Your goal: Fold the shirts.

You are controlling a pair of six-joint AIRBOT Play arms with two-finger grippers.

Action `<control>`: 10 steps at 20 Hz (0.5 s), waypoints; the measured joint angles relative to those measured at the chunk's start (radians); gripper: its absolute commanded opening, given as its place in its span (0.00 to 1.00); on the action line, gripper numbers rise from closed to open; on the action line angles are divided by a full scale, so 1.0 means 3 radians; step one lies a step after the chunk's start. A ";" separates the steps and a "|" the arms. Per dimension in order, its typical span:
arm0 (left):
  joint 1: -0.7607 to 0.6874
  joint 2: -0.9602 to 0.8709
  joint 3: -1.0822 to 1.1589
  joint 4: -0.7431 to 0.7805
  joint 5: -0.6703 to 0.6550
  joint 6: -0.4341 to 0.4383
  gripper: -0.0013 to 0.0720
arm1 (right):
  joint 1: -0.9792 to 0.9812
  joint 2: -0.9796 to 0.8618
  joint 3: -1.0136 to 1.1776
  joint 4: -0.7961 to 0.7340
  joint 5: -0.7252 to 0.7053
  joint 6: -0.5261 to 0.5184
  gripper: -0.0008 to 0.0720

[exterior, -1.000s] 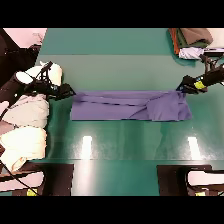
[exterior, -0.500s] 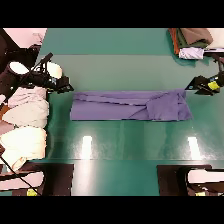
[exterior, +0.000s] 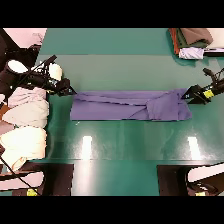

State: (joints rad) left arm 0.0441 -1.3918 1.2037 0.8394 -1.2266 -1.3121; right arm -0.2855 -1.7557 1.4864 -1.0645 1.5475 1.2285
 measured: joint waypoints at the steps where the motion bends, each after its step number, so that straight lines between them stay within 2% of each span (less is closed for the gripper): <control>1: 0.0000 0.0000 0.0000 -0.0001 -0.0015 -0.0009 0.05 | -0.0010 -0.0048 0.0000 0.0017 0.0004 -0.0014 0.95; 3: -0.0001 0.0000 0.0000 -0.0008 -0.0031 -0.0034 0.05 | -0.0013 -0.0132 0.0001 0.0047 0.0014 -0.0033 0.89; 4: -0.0001 0.0000 0.0000 -0.0008 -0.0043 -0.0042 0.05 | -0.0017 -0.0163 0.0004 0.0071 0.0017 -0.0042 0.80; 5: -0.0004 0.0000 0.0000 -0.0009 -0.0053 -0.0053 0.05 | -0.0019 -0.0191 0.0004 0.0088 0.0015 -0.0045 0.76; 6: -0.0023 0.0000 0.0000 -0.0003 -0.0053 -0.0062 0.05 | -0.0019 -0.0212 0.0004 0.0102 0.0008 -0.0047 0.76; 7: -0.0058 0.0000 0.0000 -0.0003 -0.0052 -0.0072 0.05 | -0.0019 -0.0226 0.0005 0.0113 -0.0004 -0.0053 0.62; 8: -0.0118 0.0000 0.0000 -0.0004 -0.0046 -0.0072 0.05 | -0.0014 -0.0240 0.0004 0.0108 -0.0037 -0.0061 0.41; 9: -0.0189 0.0000 0.0000 0.0000 -0.0013 -0.0074 0.04 | -0.0011 -0.0257 0.0004 0.0094 -0.0076 -0.0075 0.35; 10: -0.0281 0.0000 0.0000 0.0001 0.0056 -0.0079 0.04 | -0.0010 -0.0262 0.0003 0.0084 -0.0085 -0.0094 0.32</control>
State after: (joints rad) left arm -0.0402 -1.3918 1.2037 0.8398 -1.2098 -1.3357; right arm -0.2886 -1.8343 1.4872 -1.0393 1.5219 1.2003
